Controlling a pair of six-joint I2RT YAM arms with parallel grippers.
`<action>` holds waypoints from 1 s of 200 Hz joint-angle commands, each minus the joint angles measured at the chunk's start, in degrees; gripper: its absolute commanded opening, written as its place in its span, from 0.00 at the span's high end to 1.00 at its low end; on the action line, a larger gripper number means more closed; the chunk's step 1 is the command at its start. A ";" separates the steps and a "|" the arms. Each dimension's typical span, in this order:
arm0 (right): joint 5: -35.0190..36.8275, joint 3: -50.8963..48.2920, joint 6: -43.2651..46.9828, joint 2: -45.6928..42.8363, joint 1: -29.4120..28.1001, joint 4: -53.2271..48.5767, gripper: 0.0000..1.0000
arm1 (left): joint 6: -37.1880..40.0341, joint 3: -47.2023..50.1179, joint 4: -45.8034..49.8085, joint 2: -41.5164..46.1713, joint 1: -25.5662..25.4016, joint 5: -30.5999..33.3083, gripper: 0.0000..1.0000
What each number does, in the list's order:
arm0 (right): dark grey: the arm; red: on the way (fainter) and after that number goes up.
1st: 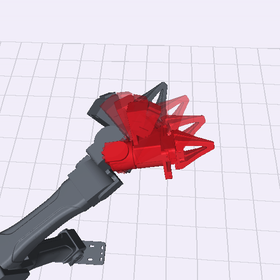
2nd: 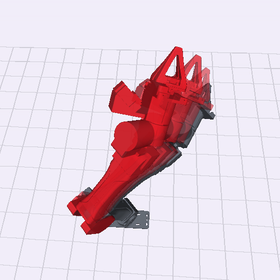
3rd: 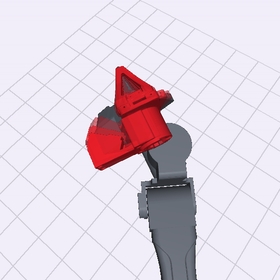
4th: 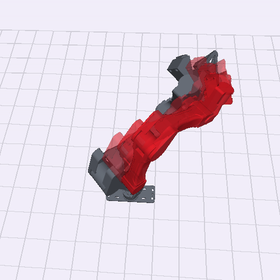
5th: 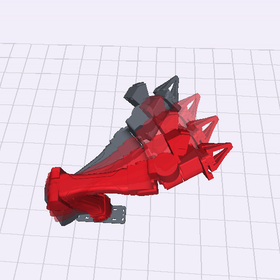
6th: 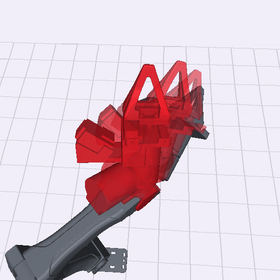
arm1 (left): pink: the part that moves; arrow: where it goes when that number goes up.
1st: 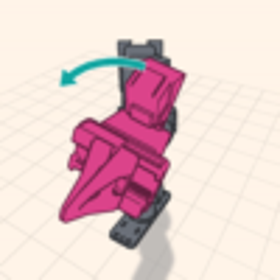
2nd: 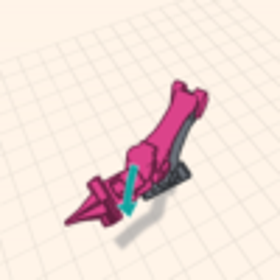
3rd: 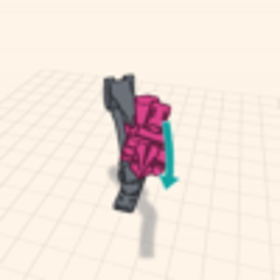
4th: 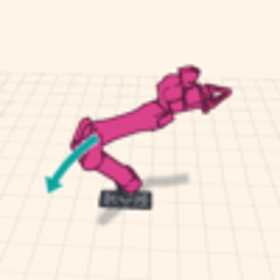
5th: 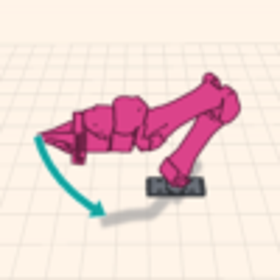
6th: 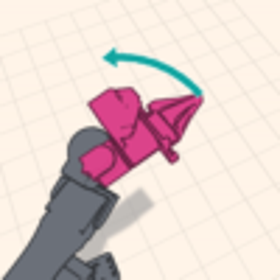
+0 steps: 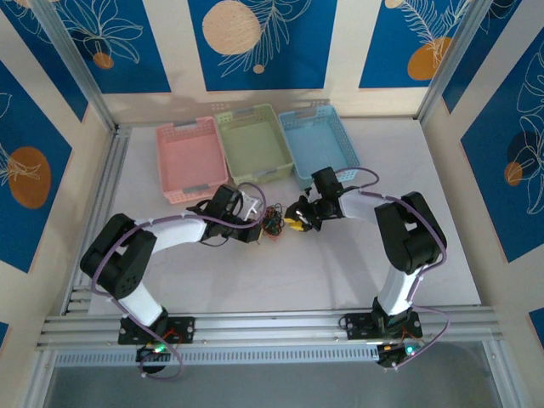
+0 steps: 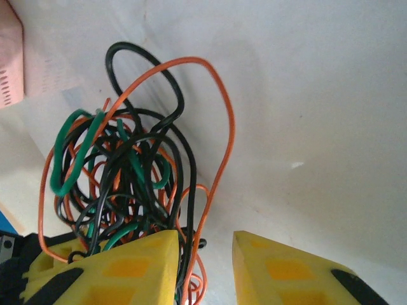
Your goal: Untangle the cables
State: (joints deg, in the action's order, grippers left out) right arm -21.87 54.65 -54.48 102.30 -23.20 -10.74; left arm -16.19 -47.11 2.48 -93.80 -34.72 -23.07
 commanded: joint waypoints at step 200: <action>-1.24 -5.72 -7.84 -0.13 3.59 14.45 1.00 | -1.56 2.97 -2.37 3.66 0.98 -0.91 1.00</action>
State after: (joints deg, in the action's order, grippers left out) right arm -22.11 51.51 -60.90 106.02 -20.67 0.78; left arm -16.49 -45.54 1.41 -92.25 -34.65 -23.18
